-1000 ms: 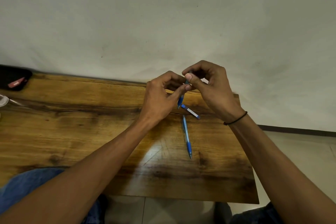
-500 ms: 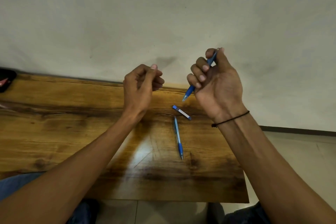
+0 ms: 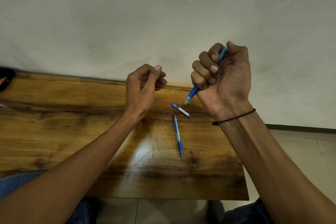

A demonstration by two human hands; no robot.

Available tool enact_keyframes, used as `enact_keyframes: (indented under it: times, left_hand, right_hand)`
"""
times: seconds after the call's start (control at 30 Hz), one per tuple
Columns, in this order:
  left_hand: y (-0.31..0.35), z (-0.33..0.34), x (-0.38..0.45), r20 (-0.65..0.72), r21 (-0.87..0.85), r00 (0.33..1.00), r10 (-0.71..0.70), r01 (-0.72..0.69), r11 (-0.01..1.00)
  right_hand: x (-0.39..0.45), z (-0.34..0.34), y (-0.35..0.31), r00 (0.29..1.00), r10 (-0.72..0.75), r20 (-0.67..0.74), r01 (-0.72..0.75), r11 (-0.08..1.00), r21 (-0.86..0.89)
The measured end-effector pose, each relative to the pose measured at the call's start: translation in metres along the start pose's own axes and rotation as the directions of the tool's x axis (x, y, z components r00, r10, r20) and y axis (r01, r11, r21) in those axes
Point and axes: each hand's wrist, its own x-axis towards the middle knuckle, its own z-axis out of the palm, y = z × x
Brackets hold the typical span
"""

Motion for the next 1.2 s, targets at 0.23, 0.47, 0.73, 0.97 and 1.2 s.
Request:
enact_keyframes:
  times: [0.23, 0.47, 0.73, 0.97, 1.2]
  left_hand:
    - [-0.0002, -0.0010, 0.0002, 0.004, 0.002, 1.000, 0.014, -0.014, 1.000]
    - [0.0002, -0.0007, -0.0007, 0.009, 0.000, 1.000, 0.010, -0.010, 1.000]
    - [-0.0013, -0.0005, -0.0010, 0.008, 0.006, 1.000, 0.004, -0.004, 1.000]
    - [-0.0009, -0.0005, -0.0011, 0.013, 0.000, 1.000, 0.009, -0.009, 1.000]
    - [-0.0002, 0.0004, -0.0023, 0.022, -0.004, 1.000, 0.014, -0.014, 1.000]
  right_hand:
    - [-0.0001, 0.0007, -0.0011, 1.000, 0.001, -0.018, -0.001, 1.000, 0.000]
    - [0.0007, 0.0006, -0.0030, 1.000, -0.001, -0.017, 0.001, 1.000, 0.001]
    - [0.0012, 0.0014, -0.0043, 1.000, -0.011, -0.017, 0.011, 1.000, -0.020]
    - [0.0007, 0.0016, -0.0062, 0.999, -0.024, -0.038, 0.024, 1.000, -0.009]
    - [0.0002, 0.0022, -0.0080, 0.996, -0.034, -0.082, 0.035, 0.999, 0.009]
